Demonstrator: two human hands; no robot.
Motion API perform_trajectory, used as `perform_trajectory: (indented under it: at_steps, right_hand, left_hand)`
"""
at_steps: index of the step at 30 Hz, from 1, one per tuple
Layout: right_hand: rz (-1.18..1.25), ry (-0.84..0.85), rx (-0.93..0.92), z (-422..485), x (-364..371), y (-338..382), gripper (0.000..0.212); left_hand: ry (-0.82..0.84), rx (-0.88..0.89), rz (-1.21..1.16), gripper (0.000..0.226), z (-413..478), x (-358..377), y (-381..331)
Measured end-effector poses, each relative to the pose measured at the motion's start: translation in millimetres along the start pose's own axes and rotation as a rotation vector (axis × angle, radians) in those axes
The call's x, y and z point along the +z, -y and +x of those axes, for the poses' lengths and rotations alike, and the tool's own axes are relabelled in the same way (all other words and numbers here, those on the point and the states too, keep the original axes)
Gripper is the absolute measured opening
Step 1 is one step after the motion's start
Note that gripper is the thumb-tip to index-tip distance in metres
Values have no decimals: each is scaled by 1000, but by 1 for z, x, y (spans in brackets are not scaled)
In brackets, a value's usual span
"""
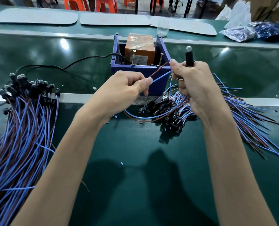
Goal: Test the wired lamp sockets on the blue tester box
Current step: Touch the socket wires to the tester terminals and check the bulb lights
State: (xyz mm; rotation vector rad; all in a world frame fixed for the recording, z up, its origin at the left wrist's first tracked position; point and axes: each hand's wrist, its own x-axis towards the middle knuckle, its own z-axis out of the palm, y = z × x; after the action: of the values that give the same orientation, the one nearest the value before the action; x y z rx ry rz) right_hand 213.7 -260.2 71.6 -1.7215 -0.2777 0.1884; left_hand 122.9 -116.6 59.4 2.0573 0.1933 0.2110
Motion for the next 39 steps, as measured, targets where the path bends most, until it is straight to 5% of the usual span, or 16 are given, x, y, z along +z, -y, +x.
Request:
perform_trajectory:
  at_steps: [7,12,19,30,35,39]
  right_hand:
    - [32,11,26,-2,3,1,29]
    - [165,-135,3,3,-12,3,27]
    - [20,155,-37,-8,-1,3,23]
    - [64,187,-93,-7,-7,0,13]
    - [109,52,-79,-3,-8,3,23]
    - [222,-18,-86,-4,-11,4,45]
  left_hand:
    - [-2,15,26,37,-2,-2,-2]
    - [-1,-26,-17,39,-4,-12,3]
    - [-10,-11,47,33,-2,-6,5]
    - [-18,-43,47,34,-2,-6,4]
    - [-51,-46,29,38,-3,-8,4]
    - [-170,-42,-202,36,0,-9,1]
